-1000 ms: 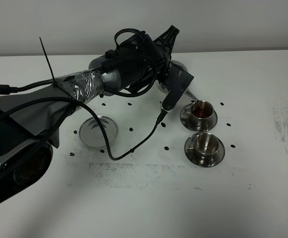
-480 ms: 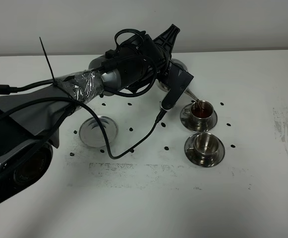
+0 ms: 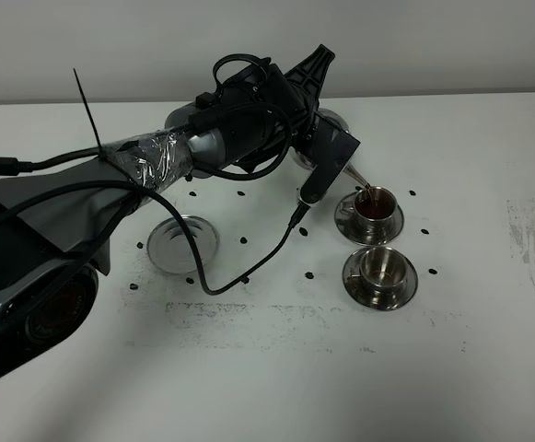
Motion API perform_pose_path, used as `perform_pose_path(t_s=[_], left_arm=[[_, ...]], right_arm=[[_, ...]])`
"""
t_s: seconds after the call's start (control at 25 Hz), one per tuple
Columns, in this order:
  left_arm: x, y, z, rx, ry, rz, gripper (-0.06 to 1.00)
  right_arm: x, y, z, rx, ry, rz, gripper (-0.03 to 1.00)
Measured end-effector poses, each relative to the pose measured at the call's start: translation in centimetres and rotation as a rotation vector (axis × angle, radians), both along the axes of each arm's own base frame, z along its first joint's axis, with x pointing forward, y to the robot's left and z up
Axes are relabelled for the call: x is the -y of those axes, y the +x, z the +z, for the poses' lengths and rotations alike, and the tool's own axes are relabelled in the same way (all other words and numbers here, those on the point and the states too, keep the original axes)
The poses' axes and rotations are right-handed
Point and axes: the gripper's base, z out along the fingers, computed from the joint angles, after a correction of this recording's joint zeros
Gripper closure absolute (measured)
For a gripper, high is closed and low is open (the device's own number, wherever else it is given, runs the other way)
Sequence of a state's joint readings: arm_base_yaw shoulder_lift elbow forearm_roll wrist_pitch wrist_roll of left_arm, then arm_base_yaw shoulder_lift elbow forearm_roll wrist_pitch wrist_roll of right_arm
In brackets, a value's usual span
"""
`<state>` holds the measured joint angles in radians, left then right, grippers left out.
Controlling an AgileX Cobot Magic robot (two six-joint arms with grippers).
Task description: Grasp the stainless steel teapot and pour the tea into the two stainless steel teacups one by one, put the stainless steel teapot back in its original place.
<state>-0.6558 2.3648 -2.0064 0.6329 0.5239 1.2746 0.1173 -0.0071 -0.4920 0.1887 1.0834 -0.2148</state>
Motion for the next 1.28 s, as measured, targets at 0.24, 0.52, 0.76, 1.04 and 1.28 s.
perform_pose_path(t_s=[0.24, 0.52, 0.76, 1.04, 1.28], left_arm=[[0.07, 0.03, 0.04, 0.005, -0.005, -0.005, 0.77], [0.05, 0.05, 0.06, 0.009, 0.0, -0.007, 0.77], [0.05, 0.05, 0.06, 0.009, 0.0, -0.007, 0.77], [0.04, 0.05, 0.06, 0.009, 0.001, -0.007, 0.77], [0.0, 0.03, 0.03, 0.006, 0.004, -0.003, 0.77]], right_arm=[[0.0, 0.0, 0.0, 0.0, 0.0, 0.0, 0.49], [0.0, 0.0, 0.0, 0.0, 0.0, 0.0, 0.49], [0.0, 0.0, 0.0, 0.0, 0.0, 0.0, 0.49], [0.0, 0.0, 0.0, 0.0, 0.0, 0.0, 0.49], [0.0, 0.0, 0.0, 0.0, 0.0, 0.0, 0.49]])
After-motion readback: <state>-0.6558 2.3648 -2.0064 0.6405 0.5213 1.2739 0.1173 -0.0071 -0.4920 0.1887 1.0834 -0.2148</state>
